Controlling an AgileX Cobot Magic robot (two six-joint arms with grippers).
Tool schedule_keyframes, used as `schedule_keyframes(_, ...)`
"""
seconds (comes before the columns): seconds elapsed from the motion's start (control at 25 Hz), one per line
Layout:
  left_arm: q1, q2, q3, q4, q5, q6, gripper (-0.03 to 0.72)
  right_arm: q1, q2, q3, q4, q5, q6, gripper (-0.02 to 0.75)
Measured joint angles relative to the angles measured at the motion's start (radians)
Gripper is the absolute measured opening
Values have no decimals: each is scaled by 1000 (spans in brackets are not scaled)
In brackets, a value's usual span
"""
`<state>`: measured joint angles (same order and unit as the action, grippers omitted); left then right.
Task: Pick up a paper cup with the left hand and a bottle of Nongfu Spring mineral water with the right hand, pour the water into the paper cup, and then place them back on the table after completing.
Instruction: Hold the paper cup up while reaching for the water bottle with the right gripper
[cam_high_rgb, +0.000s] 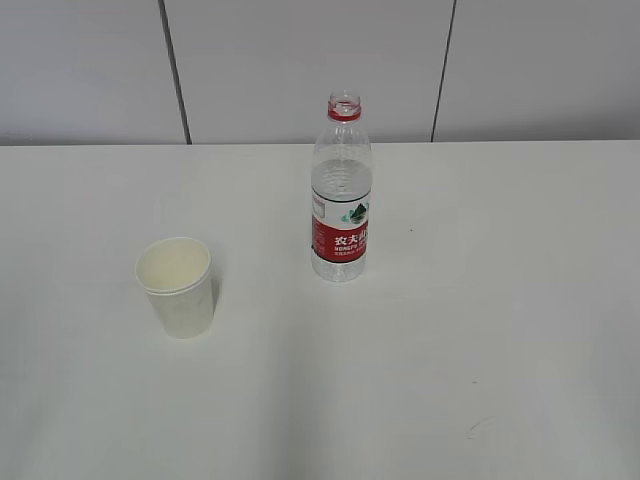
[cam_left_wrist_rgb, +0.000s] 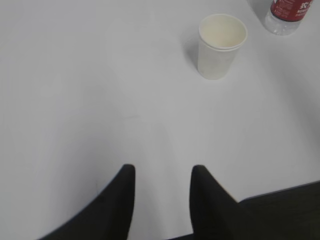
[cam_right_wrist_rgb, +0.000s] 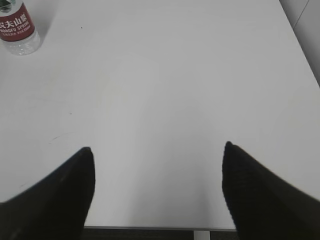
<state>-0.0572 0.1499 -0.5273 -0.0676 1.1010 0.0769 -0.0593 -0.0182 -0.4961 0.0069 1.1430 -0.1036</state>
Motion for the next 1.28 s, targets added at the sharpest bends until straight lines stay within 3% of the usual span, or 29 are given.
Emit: schedule_keyframes(1.28, 0, 0, 0, 0, 0, 0, 238, 0, 0, 0, 0, 0, 0, 586)
